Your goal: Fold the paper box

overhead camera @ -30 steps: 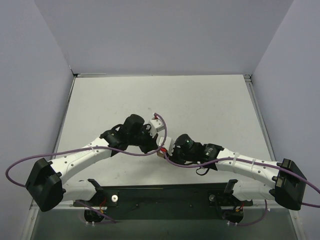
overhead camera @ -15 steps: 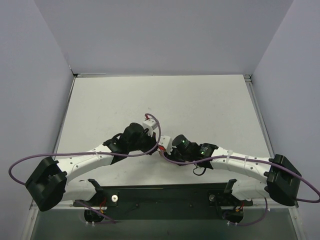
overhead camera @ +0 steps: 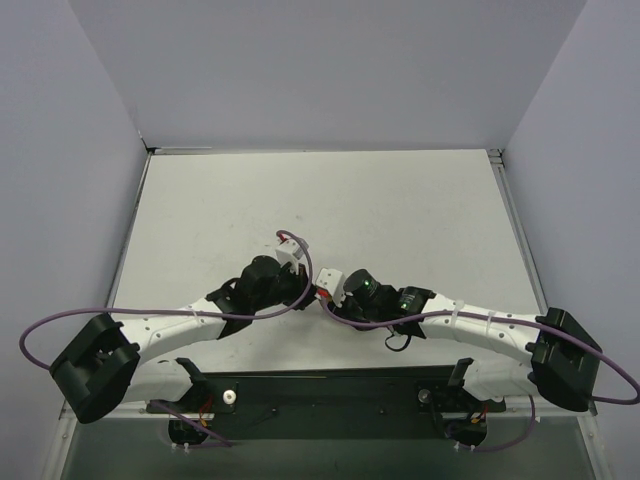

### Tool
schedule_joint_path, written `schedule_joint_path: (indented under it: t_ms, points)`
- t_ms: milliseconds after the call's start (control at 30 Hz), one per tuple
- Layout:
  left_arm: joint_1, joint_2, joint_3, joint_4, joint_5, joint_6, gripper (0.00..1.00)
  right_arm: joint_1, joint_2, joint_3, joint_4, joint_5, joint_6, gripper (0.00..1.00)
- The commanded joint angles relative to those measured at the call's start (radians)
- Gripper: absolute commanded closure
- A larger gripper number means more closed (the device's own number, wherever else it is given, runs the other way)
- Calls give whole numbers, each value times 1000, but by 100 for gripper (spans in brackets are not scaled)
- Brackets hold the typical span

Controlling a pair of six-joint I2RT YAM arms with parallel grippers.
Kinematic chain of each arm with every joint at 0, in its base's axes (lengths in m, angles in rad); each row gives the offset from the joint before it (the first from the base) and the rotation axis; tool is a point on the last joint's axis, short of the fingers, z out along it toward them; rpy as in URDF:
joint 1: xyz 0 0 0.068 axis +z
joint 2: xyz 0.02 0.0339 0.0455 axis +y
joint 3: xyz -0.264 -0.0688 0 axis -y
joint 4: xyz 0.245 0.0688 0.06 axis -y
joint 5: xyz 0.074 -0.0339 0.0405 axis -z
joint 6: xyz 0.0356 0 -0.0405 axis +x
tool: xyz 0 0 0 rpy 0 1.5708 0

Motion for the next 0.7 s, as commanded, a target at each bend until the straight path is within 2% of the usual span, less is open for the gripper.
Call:
schedule_joint_path:
  t_ms: [0, 667]
  points:
    - [-3, 17, -25, 27, -21, -5, 100, 1, -3, -12, 92, 4, 8, 84]
    - [70, 49, -69, 91, 16, 126, 100, -28, -47, -57, 96, -24, 10, 84]
